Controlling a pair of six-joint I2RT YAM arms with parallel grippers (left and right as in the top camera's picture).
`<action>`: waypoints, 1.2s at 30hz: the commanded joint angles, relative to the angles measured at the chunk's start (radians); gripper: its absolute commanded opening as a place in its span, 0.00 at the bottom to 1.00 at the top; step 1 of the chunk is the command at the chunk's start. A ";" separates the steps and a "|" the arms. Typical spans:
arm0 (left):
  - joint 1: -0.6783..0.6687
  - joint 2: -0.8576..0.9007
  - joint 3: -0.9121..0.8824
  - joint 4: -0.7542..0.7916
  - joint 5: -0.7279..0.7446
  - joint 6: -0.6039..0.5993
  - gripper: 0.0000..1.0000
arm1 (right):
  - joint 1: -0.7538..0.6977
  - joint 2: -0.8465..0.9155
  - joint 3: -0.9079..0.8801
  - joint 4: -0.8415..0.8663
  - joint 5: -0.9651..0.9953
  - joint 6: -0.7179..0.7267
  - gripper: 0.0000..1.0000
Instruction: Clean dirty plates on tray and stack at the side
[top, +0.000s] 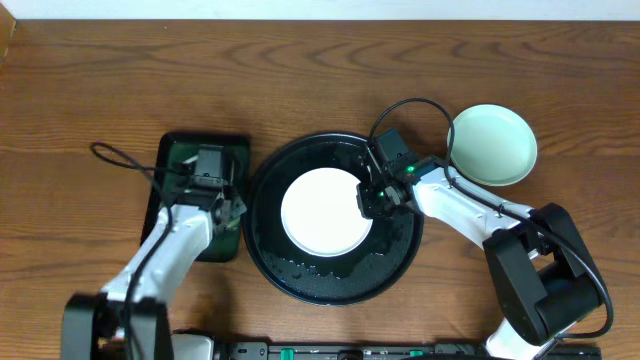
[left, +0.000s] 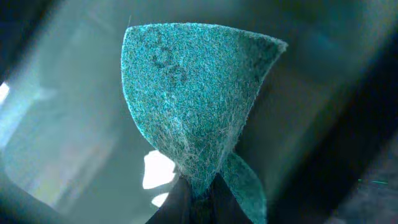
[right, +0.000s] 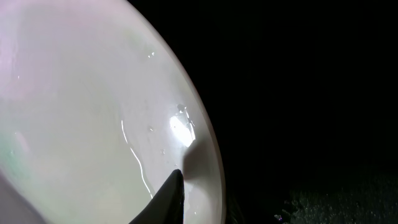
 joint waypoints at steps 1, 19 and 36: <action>0.005 0.061 -0.004 0.002 0.010 -0.005 0.10 | 0.010 0.045 -0.010 0.005 -0.034 0.010 0.20; 0.006 -0.241 0.058 -0.111 -0.073 0.071 0.78 | 0.053 0.040 0.036 -0.003 0.054 -0.036 0.01; 0.006 -0.428 0.057 -0.141 -0.073 0.071 0.79 | 0.219 0.019 0.433 -0.444 0.669 -0.134 0.01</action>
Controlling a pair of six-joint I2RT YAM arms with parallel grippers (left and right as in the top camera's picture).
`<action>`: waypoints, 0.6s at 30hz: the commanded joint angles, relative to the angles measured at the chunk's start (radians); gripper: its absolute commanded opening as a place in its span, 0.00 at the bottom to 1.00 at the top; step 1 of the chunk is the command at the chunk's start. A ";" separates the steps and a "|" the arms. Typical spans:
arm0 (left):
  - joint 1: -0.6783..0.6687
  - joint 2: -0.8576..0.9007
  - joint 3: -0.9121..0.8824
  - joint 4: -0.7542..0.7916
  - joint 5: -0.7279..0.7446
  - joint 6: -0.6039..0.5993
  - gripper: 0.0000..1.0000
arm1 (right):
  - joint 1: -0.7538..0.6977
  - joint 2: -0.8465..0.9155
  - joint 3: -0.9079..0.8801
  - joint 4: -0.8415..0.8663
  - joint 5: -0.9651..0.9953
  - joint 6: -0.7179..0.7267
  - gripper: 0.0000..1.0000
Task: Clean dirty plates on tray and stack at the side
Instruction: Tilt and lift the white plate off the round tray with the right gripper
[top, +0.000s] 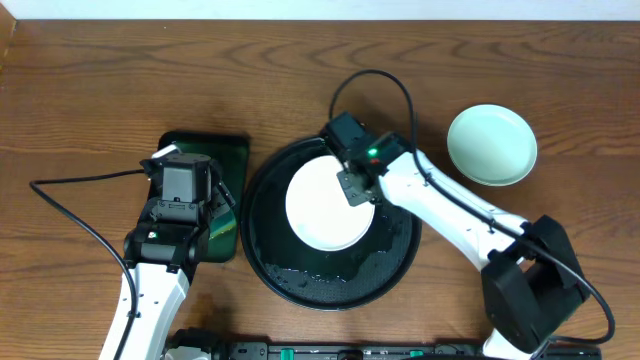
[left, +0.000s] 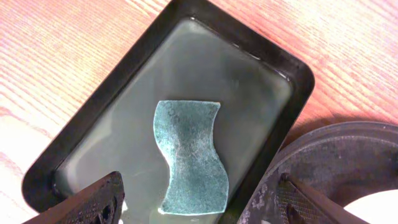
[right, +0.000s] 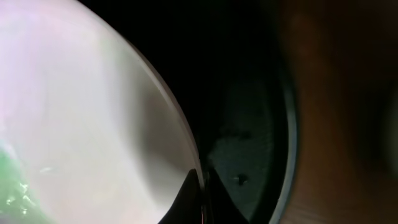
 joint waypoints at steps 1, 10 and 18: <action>0.000 -0.001 0.024 -0.012 -0.013 0.014 0.79 | 0.054 0.000 0.085 -0.043 0.204 -0.042 0.01; 0.000 -0.001 0.023 -0.014 -0.013 0.014 0.79 | 0.215 -0.001 0.214 -0.154 0.725 -0.203 0.01; 0.000 -0.001 0.022 -0.044 -0.014 0.014 0.79 | 0.344 -0.001 0.214 -0.126 0.919 -0.407 0.01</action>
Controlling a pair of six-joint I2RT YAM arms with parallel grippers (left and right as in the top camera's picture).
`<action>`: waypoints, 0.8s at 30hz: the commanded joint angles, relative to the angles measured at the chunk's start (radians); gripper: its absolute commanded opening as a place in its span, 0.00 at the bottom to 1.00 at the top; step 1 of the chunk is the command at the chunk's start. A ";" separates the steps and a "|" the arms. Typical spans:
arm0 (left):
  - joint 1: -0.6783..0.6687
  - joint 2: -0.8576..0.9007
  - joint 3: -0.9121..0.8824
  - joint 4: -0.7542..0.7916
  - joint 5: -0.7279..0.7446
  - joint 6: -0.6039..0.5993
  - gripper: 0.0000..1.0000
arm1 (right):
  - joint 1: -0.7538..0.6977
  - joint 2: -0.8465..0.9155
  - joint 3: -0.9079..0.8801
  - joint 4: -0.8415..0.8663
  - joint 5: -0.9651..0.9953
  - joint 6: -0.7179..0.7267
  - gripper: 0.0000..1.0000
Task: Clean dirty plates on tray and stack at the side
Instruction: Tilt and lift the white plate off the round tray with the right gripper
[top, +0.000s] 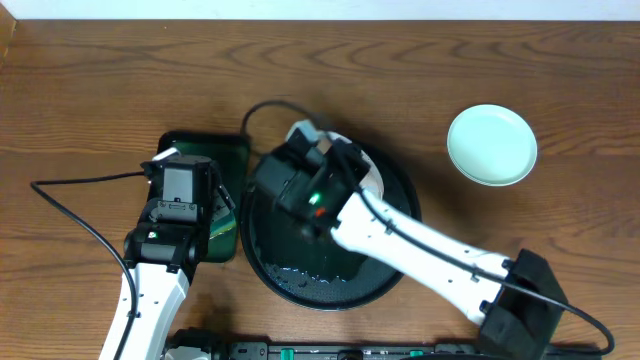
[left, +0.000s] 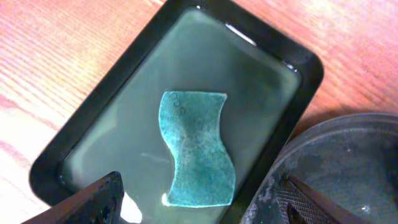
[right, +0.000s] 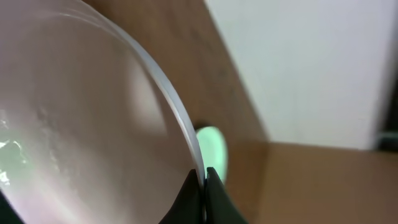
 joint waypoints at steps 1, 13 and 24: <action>0.001 -0.001 0.022 -0.014 -0.013 0.014 0.79 | 0.045 -0.001 0.020 0.006 0.143 -0.143 0.01; 0.000 -0.001 0.021 -0.015 -0.013 0.013 0.79 | 0.122 -0.001 0.020 0.055 0.339 -0.264 0.01; 0.000 -0.001 0.021 -0.016 -0.013 0.013 0.80 | 0.085 -0.001 0.019 0.053 0.001 -0.214 0.01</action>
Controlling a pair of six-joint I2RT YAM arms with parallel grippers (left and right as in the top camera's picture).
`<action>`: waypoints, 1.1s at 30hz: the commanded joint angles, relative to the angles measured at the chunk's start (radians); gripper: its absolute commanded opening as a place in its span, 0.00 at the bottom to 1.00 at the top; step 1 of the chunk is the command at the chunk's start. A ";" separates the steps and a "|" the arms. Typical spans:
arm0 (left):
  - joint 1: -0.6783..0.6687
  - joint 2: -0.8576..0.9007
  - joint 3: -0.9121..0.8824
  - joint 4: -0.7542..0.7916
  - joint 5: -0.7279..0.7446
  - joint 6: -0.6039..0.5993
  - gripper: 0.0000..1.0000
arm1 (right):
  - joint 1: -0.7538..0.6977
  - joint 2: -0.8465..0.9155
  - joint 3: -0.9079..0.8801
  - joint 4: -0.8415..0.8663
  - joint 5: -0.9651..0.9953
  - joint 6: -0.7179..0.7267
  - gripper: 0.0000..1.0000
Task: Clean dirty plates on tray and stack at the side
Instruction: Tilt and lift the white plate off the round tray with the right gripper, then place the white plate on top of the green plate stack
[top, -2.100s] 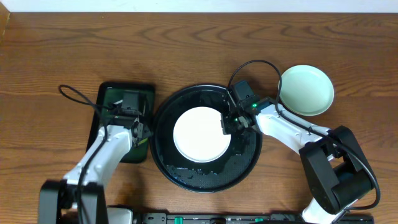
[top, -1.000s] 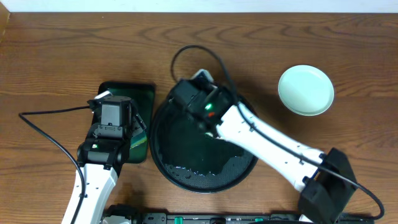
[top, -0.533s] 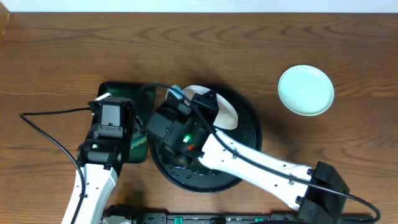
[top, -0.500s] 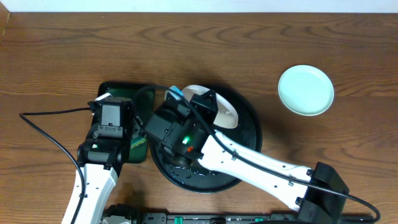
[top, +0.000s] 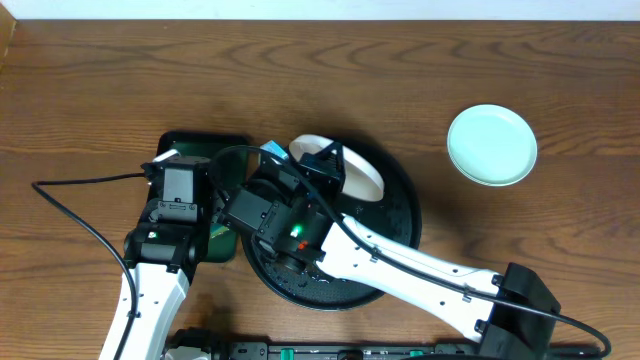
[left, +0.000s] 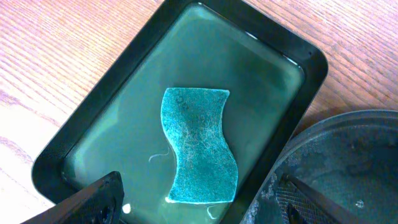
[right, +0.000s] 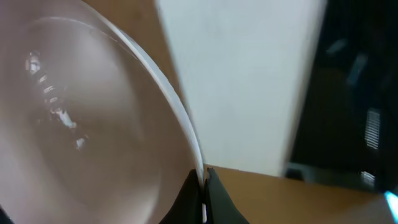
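Note:
A white plate (top: 358, 176) stands tilted on edge above the far side of the round black tray (top: 398, 242). My right gripper (right: 203, 182) is shut on its rim, and the plate's wet face (right: 93, 112) fills the right wrist view. A green sponge (left: 200, 152) lies flat in the water of the small rectangular black tray (left: 300, 55). My left gripper (left: 199, 200) hangs open above it, one finger at each lower corner of the left wrist view, touching nothing.
A pale green plate (top: 491, 145) sits alone on the wooden table at the right. The small tray (top: 200, 146) lies just left of the round tray. The right arm's forearm (top: 400, 262) crosses the round tray. Cables trail at the left.
The right gripper has turned further with the white plate, whose face now points more sideways, and the wrist sits a little lower left. The left arm and the sponge have not moved.
At first my left gripper was shut on the sponge in the small tray while the right gripper was at the rim of the white plate lying in the round tray. Then the sponge lay released under the open left gripper. The plate has since been raised and tilted on edge.

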 joint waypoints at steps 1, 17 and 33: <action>0.000 -0.001 0.021 -0.008 -0.013 0.013 0.79 | -0.043 -0.001 0.019 -0.015 -0.282 0.025 0.01; 0.000 -0.001 0.020 -0.016 -0.013 0.013 0.80 | -0.522 -0.027 0.019 -0.043 -1.092 0.093 0.01; 0.000 -0.001 0.019 -0.016 -0.013 0.013 0.80 | -1.302 -0.026 0.003 0.004 -1.473 0.220 0.01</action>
